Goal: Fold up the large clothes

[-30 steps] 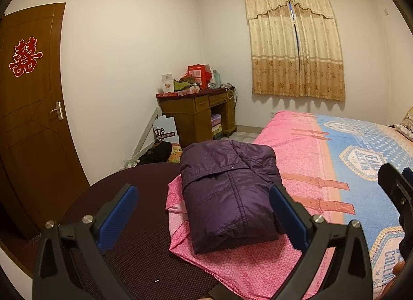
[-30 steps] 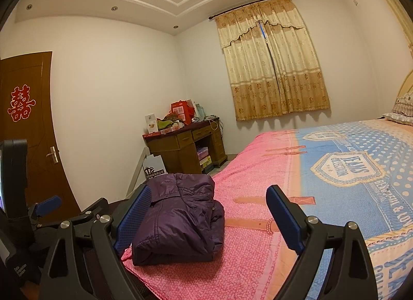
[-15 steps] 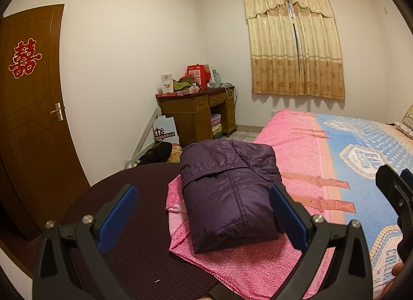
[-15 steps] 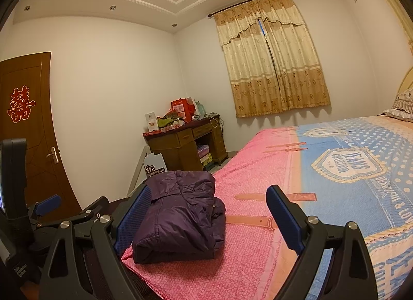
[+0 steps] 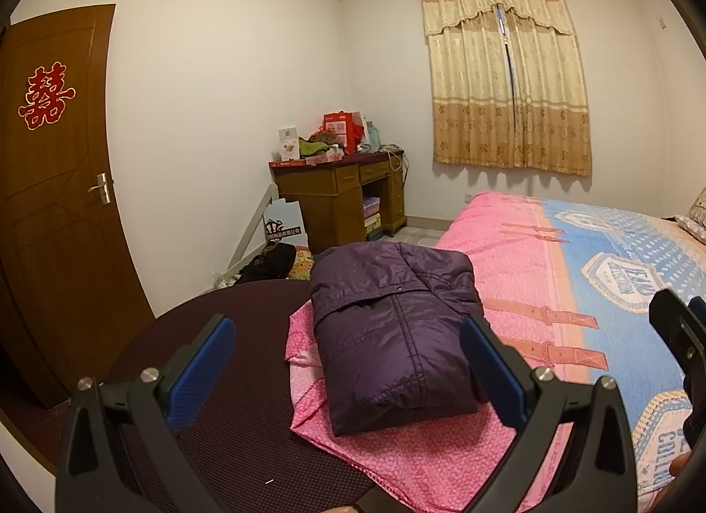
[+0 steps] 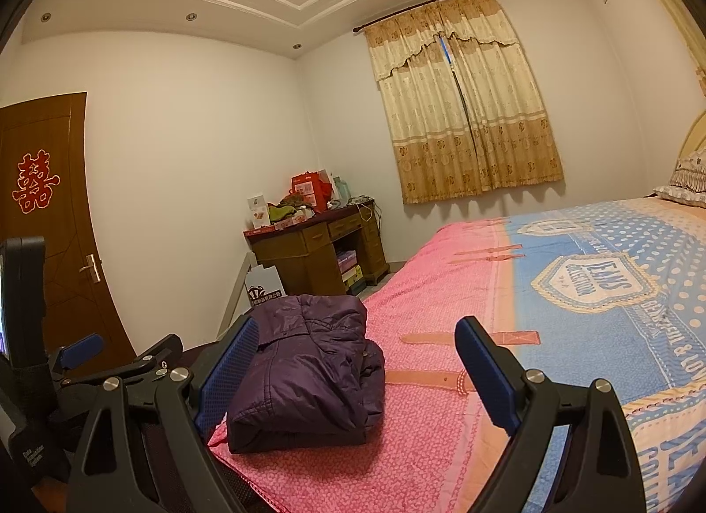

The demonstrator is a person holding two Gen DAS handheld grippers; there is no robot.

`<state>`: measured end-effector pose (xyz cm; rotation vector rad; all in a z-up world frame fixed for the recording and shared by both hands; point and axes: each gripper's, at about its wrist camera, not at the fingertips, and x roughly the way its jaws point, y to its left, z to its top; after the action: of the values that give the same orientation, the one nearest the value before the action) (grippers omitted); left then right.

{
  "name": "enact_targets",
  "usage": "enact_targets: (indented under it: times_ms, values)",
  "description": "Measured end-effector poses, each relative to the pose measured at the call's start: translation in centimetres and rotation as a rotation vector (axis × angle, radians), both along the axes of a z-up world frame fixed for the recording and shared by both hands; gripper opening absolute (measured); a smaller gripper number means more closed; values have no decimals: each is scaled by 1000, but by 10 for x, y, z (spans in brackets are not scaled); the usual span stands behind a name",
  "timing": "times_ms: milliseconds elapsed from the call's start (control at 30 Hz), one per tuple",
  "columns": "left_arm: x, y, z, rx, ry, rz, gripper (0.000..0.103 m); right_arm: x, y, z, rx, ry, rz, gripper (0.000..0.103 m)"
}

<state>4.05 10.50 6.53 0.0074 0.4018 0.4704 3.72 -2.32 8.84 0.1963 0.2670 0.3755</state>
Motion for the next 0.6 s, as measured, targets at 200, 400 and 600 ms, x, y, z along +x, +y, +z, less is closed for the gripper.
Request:
enact_targets:
  times_ms: [200,400,600]
  values:
    - [1,-1,0,18,6,-2,103,-1,-1,-2,5,7,-4,91]
    - [1,-3,0,22,4,4,103,-2,-1,-3,7,8,-7,91]
    - [2,-2,0,13,10,16,103,-3,0,-3,6,11,-11,91]
